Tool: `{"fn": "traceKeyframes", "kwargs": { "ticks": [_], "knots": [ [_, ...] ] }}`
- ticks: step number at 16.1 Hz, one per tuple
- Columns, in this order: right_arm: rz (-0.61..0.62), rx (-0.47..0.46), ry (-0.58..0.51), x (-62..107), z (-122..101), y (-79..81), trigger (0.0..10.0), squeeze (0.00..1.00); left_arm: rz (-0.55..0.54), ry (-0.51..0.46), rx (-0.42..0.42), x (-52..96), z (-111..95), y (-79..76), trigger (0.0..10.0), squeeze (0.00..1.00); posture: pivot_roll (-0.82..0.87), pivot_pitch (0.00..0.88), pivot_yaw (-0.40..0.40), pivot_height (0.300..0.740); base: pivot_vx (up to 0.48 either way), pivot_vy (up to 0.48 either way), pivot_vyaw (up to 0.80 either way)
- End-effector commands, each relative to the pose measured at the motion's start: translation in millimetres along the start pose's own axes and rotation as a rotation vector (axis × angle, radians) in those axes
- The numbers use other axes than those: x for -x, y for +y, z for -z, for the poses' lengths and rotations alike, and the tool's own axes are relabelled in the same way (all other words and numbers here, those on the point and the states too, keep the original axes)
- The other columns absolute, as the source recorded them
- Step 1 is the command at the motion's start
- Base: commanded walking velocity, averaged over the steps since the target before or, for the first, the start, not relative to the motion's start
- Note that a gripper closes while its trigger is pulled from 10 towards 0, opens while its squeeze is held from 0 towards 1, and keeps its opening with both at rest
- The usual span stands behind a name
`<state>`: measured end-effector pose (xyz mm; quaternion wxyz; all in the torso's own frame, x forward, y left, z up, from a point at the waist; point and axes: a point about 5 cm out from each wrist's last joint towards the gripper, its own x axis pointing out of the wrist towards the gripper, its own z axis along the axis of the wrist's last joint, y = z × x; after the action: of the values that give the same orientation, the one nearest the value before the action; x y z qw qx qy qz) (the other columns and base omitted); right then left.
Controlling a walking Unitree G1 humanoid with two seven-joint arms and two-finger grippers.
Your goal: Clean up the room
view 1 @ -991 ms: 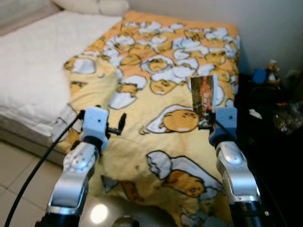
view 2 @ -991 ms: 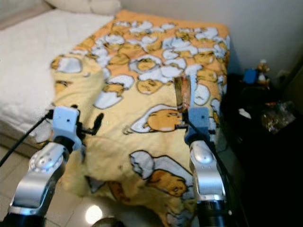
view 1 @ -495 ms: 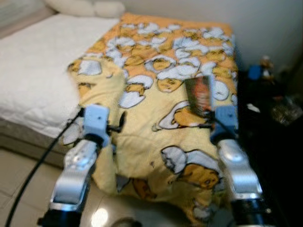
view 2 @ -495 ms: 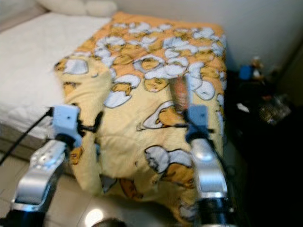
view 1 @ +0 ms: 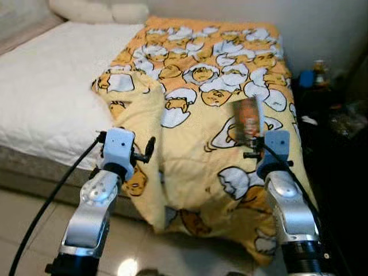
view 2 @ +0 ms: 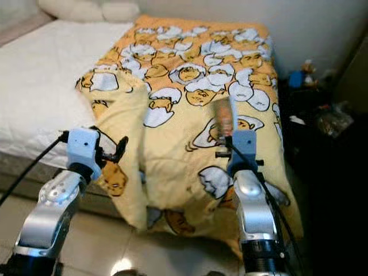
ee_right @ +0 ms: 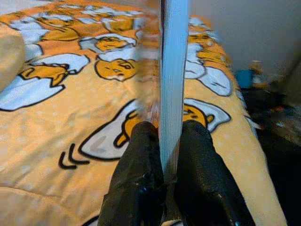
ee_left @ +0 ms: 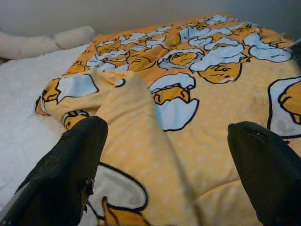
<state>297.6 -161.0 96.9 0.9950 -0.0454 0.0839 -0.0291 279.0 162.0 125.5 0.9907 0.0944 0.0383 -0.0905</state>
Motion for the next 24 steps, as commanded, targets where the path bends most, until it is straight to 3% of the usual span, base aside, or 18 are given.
{"fn": "traceKeyframes", "kwargs": {
  "ticks": [1, 10, 20, 24],
  "knots": [
    [-0.009, -0.006, -0.061, -2.2, -15.2, 4.0, 10.0, 0.0, -0.027, 0.012, -0.009, 0.3, 0.5, 7.2, 10.0, 0.41, 0.0, 0.0, 0.024, 0.74, 0.0, 0.401, -0.8],
    [-0.008, 0.005, -0.069, -3.0, -17.5, 4.3, 10.0, 0.0, -0.034, 0.015, 0.002, -0.2, 0.6, 7.6, 10.0, 0.41, 0.01, 0.0, 0.023, 0.74, 0.0, 0.427, -0.8],
    [-0.026, 0.021, -0.101, -2.6, -22.7, 5.0, 10.0, 0.0, -0.035, 0.014, 0.003, 0.0, 1.5, 8.3, 10.0, 0.41, 0.01, 0.0, 0.022, 0.74, 0.0, 0.48, 0.0],
    [-0.052, 0.013, -0.104, -4.3, -24.5, 14.9, 10.0, 0.0, -0.036, 0.003, -0.011, -4.3, -4.0, 13.8, 10.0, 0.41, 0.02, 0.0, 0.033, 0.74, 0.0, 0.48, 0.0]
  ]
}}
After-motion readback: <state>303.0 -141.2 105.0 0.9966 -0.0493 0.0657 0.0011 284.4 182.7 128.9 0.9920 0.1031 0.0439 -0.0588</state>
